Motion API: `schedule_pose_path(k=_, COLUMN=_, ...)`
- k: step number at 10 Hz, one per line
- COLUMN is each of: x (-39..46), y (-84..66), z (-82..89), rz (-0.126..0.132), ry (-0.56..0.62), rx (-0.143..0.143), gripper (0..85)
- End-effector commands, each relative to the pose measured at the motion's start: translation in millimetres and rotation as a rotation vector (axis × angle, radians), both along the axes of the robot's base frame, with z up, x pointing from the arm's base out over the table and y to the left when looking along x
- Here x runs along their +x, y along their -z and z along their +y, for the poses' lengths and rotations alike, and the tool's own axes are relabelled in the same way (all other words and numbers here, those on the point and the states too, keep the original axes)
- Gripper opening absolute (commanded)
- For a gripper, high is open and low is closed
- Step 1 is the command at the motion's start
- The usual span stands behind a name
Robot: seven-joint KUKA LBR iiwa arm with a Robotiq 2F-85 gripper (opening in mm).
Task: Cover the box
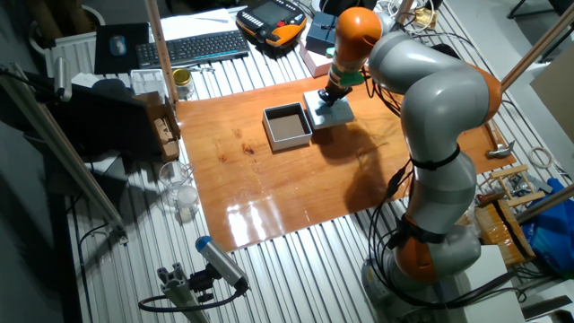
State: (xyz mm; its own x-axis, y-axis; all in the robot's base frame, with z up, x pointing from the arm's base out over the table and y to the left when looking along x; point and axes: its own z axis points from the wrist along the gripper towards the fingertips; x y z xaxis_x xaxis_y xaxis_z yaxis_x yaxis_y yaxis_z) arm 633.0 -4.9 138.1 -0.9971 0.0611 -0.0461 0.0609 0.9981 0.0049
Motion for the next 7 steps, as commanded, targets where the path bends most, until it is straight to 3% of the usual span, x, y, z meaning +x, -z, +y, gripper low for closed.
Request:
schedule_pose_path(k=1, x=0.0, y=-0.1, z=-0.4, rz=0.006, ry=0.030, rx=0.010, gripper=0.0)
schedule_pose_path(k=2, x=0.0, y=-0.1, z=-0.4, rz=0.004, ry=0.056, rx=-0.004, gripper=0.0)
schedule_pose_path(k=5, x=0.0, y=-0.1, z=-0.4, rz=-0.014, ry=0.017, rx=0.036, gripper=0.0)
schedule_pose_path(k=7, x=0.0, y=-0.1, z=-0.4, rz=-0.022, ry=-0.041, rx=0.014, gripper=0.0)
